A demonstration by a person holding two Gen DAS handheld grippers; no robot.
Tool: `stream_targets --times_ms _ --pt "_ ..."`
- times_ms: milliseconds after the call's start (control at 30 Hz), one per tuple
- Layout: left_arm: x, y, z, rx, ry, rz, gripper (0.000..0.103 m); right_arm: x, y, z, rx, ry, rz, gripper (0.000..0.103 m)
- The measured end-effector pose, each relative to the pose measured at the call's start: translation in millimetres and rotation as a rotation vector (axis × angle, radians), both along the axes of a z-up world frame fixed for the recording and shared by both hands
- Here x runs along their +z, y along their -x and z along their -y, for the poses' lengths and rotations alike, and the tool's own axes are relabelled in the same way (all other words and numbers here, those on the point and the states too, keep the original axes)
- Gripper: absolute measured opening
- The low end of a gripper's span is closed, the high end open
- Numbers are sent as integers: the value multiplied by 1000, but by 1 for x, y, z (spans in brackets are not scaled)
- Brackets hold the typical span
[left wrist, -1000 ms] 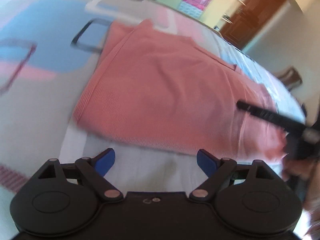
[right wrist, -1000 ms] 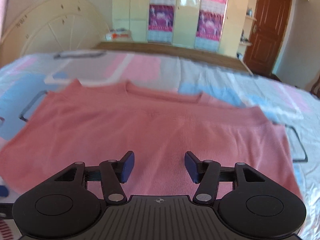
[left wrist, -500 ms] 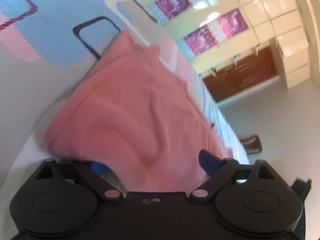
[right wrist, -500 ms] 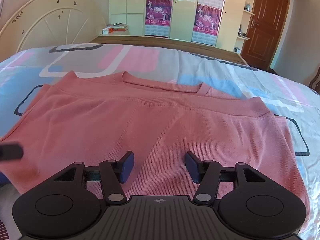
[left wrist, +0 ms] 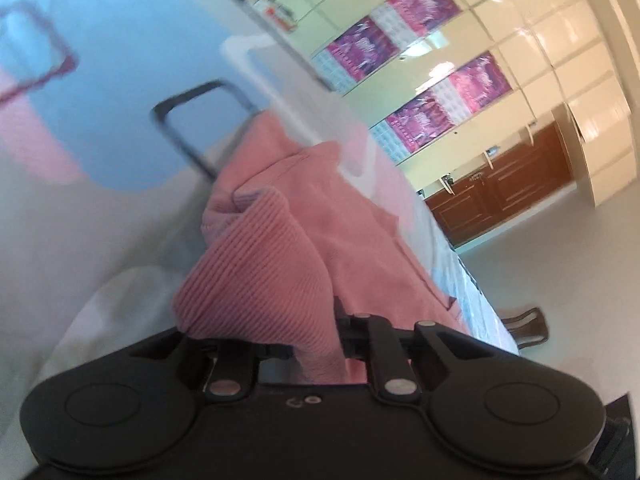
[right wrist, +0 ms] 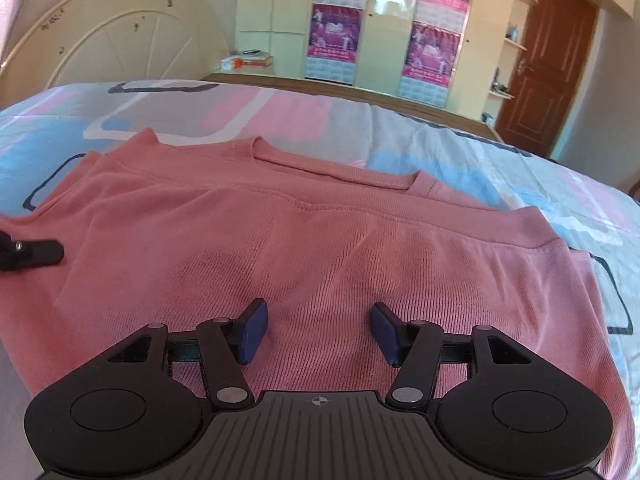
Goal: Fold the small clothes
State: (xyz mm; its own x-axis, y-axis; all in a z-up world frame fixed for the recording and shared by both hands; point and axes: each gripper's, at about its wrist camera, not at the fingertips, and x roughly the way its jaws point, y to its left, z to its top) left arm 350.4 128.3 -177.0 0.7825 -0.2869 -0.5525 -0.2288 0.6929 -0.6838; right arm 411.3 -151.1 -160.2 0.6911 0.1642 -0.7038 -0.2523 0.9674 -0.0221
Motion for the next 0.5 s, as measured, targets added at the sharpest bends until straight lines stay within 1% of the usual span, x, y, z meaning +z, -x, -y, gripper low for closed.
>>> stream_targets --times_ms 100,167,267,400,500 --pt "31 -1 21 -37 -105 54 13 4 -3 8 27 -37 -18 57" --pt "53 -3 40 -79 -179 97 13 10 -3 18 42 -95 -27 57" --pt "83 -12 80 -172 -273 154 13 20 0 42 46 -183 -26 57" --pt "104 -28 152 -344 -371 213 14 33 7 82 -2 -213 5 58" --pt "106 -36 215 -498 -425 243 14 38 13 121 -50 -224 13 58"
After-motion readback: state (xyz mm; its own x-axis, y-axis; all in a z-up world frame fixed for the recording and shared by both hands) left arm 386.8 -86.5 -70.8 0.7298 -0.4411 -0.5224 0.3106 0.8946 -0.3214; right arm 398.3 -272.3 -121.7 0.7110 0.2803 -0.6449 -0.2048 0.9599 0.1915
